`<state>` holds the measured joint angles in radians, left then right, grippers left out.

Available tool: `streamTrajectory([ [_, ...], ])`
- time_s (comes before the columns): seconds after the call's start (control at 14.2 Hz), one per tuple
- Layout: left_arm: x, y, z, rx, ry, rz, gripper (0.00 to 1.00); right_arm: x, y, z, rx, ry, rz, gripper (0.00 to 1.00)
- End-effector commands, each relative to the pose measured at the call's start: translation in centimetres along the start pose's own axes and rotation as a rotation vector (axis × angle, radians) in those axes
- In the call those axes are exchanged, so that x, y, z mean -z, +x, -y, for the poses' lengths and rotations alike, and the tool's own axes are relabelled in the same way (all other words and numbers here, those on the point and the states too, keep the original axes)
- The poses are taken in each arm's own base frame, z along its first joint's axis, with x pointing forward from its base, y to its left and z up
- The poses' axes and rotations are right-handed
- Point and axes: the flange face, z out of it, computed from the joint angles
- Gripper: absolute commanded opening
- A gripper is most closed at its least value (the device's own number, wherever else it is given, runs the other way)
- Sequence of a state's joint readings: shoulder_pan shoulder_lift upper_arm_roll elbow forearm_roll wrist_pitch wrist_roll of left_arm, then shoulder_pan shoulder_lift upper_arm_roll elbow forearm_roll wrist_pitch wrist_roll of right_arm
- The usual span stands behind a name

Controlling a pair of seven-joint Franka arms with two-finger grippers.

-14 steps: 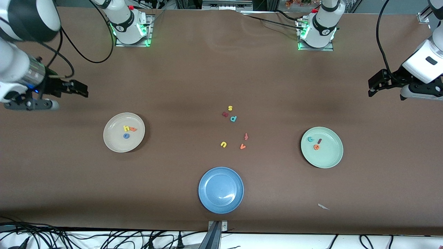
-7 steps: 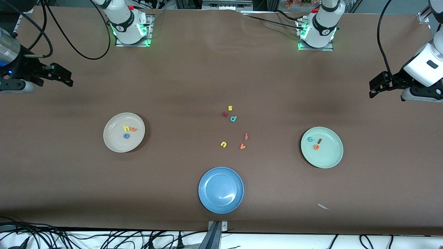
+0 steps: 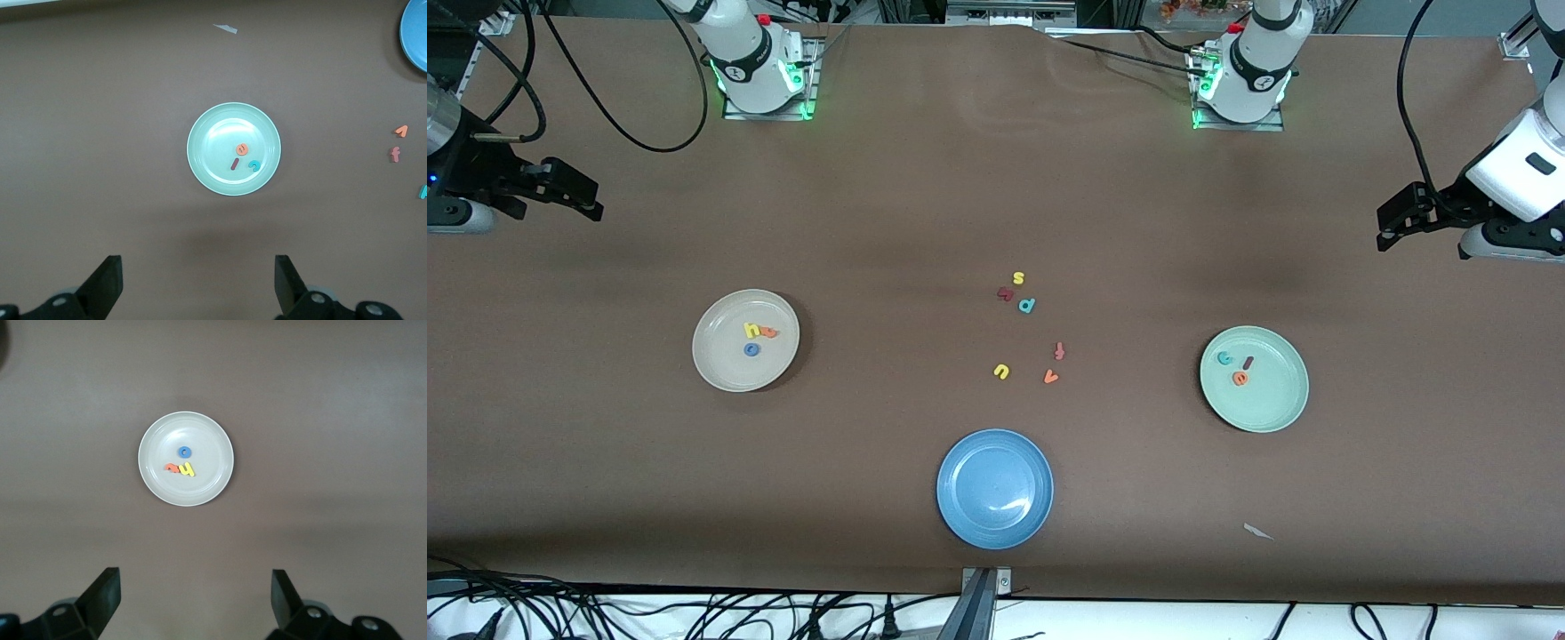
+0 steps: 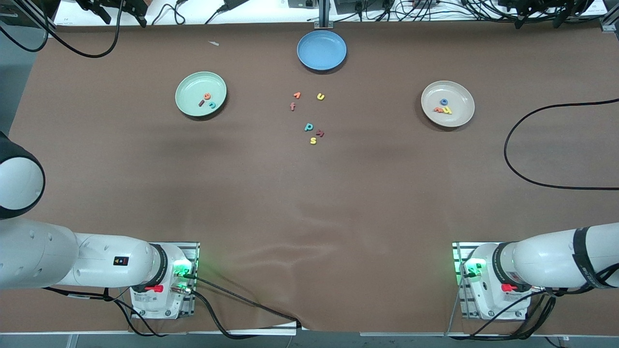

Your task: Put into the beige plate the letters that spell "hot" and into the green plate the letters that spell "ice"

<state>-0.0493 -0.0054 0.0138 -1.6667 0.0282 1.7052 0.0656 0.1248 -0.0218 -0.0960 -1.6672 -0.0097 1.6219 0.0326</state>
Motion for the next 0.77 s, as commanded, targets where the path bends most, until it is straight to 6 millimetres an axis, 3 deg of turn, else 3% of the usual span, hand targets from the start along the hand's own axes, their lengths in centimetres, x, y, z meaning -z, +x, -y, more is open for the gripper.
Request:
streamTrajectory([
  [0.0,0.66,0.07,-0.01,0.005,0.013,0.012,1.00,0.62,0.83,0.51,0.021,-0.015,0.002,1.00],
  [0.7,0.61,-0.22,-0.36,-0.001,0.011,0.035,1.00,0.44,0.69,0.69,0.047,-0.014,0.016,1.00],
])
